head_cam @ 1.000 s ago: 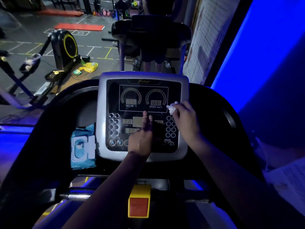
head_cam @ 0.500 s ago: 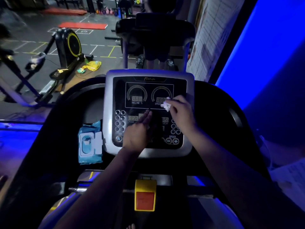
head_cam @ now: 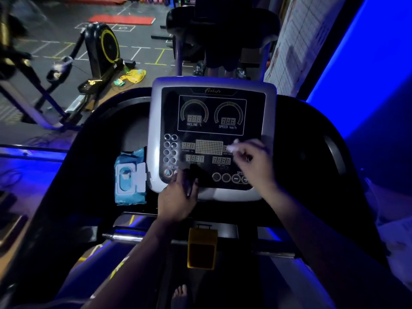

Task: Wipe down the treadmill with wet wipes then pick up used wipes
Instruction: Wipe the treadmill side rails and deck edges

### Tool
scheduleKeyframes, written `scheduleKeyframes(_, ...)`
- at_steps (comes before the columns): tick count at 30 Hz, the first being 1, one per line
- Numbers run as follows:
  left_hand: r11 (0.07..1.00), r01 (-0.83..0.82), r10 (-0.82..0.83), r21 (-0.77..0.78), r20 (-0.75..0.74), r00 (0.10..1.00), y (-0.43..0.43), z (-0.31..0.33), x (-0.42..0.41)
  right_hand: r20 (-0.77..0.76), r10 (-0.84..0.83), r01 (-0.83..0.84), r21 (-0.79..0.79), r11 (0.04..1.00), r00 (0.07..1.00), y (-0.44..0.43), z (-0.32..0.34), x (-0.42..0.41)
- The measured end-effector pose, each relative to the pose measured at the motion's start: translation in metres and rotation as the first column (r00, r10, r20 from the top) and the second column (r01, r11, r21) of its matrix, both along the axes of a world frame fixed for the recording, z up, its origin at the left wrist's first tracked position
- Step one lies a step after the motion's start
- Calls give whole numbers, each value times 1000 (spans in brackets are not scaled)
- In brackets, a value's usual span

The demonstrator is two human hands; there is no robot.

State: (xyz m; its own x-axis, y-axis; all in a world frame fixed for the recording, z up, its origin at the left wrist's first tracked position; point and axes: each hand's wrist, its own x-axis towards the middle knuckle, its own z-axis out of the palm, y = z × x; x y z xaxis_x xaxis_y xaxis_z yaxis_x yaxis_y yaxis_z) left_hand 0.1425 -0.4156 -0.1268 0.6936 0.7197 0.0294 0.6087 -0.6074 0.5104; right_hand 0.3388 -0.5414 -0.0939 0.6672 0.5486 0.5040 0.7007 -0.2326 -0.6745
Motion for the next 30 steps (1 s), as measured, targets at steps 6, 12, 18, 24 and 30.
scheduleKeyframes(6,993,-49,49,-108,-3,999,-2,-12,-2,251,-34,36,-4,999,968,17,13,23)
scheduleKeyframes(12,991,-7,3,-137,-28,1000,-3,-36,-27,97,365,-340,-206,918,926,17,-33,-24)
scheduleKeyframes(18,984,-6,4,-180,-12,1000,3,-45,-37,65,-180,179,13,984,982,-4,-24,-18)
scheduleKeyframes(24,979,-20,20,-202,-3,1000,1,-49,-41,98,148,-134,-135,982,984,21,-58,-72)
scheduleKeyframes(30,982,-30,33,-185,15,999,2,-56,-38,-202,-7,21,65,998,979,16,-53,-85)
